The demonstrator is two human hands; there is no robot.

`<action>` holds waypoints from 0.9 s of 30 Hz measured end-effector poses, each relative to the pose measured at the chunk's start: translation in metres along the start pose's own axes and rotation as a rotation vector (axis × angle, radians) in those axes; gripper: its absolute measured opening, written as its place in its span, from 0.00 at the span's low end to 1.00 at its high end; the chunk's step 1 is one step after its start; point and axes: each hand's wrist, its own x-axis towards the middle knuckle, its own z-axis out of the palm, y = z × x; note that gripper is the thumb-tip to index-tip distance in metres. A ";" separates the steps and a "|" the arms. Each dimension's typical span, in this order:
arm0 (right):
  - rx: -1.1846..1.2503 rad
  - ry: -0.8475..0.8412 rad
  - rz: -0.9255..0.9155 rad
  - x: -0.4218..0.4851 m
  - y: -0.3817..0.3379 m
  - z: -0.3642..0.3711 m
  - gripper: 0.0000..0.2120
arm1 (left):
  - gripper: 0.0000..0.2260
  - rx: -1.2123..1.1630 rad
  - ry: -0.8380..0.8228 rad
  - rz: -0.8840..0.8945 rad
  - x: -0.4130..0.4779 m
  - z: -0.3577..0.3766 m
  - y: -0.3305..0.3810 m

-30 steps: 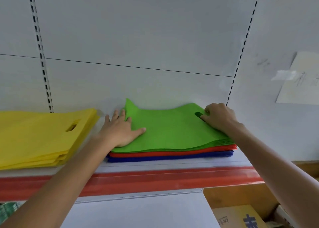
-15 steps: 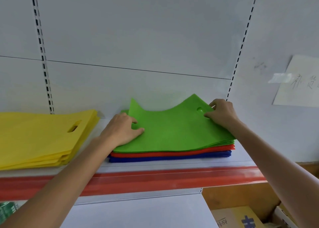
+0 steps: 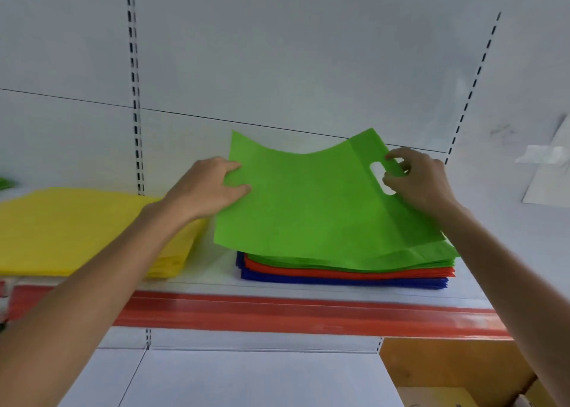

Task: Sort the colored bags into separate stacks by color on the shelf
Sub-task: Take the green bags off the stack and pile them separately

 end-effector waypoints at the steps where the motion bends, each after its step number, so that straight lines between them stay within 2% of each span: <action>1: 0.002 0.000 -0.020 0.000 -0.012 0.003 0.19 | 0.25 0.000 0.018 -0.007 -0.003 -0.012 -0.009; 10: 0.047 -0.086 -0.110 -0.018 -0.152 0.074 0.18 | 0.24 0.044 0.075 -0.142 -0.049 -0.098 -0.143; 20: 0.066 -0.127 -0.015 -0.077 -0.325 0.181 0.19 | 0.25 0.053 0.000 -0.111 -0.078 -0.195 -0.326; 23: 0.038 -0.172 0.006 -0.086 -0.366 0.200 0.20 | 0.24 0.054 -0.044 -0.133 -0.089 -0.217 -0.369; 27: 0.026 -0.170 -0.015 -0.088 -0.414 0.219 0.20 | 0.24 0.044 -0.015 -0.156 -0.093 -0.240 -0.413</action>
